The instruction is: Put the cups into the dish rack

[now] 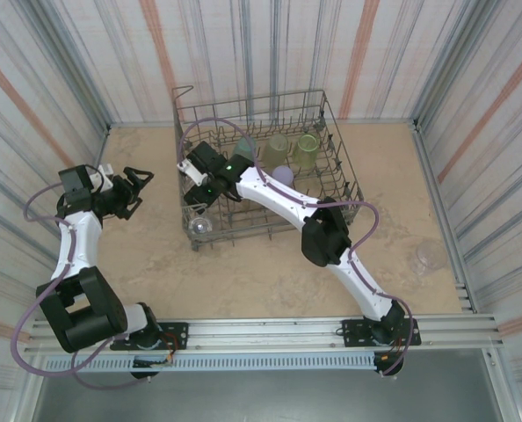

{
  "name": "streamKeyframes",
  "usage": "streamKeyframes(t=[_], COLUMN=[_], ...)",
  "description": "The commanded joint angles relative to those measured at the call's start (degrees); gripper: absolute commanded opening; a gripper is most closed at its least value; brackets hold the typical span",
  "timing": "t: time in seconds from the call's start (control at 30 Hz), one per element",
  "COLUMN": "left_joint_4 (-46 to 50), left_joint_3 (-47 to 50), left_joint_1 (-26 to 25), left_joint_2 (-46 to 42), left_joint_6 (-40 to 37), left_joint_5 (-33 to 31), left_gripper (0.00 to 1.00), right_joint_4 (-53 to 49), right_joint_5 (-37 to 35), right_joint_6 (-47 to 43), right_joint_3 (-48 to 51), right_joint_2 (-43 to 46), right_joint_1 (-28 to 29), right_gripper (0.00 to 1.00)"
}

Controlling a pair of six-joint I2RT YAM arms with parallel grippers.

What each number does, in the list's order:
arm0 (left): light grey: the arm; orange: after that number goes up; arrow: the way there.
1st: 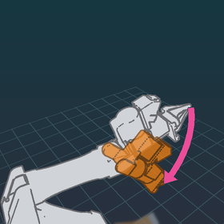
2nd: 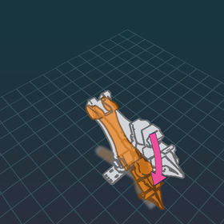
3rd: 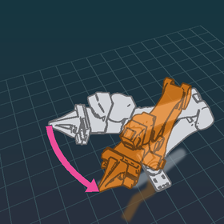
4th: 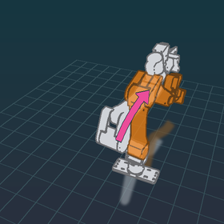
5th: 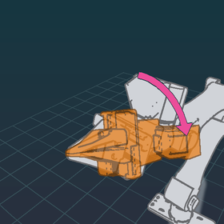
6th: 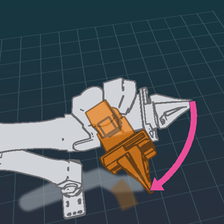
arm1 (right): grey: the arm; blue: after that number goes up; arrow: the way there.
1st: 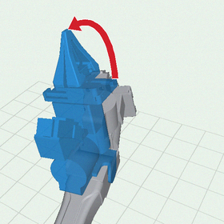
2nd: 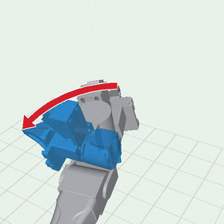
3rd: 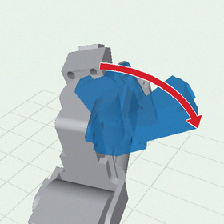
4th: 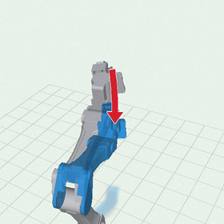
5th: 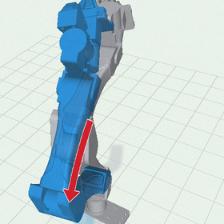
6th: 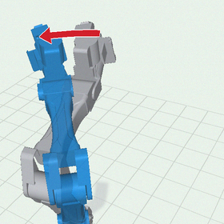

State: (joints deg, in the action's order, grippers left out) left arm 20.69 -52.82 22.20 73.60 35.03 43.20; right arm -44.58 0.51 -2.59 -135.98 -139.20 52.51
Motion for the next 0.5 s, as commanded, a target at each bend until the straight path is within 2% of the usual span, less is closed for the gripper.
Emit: streamKeyframes(t=[0.0, 0.23, 0.47], left_joint_4=[-0.7, -0.8, -0.9], left_joint_3=[0.3, 0.4, 0.5], left_joint_1=[0.6, 0.6, 0.6], left_joint_2=[-0.6, -0.7, -1.0], left_joint_6=[0.7, 0.7, 0.7], left_joint_5=[1.3, 1.4, 1.4], left_gripper=[0.99, 0.99, 0.99], right_joint_4=[1.8, 3.7, 4.1], right_joint_5=[0.7, -2.5, -2.0], right_joint_6=[4.1, 7.5, 8.6], right_joint_3=[-0.8, -0.8, -0.5], right_joint_2=[3.3, 5.9, 8.8], right_joint_1=[-0.9, -2.8, -3.4], right_gripper=[1.00, 1.00, 1.00])
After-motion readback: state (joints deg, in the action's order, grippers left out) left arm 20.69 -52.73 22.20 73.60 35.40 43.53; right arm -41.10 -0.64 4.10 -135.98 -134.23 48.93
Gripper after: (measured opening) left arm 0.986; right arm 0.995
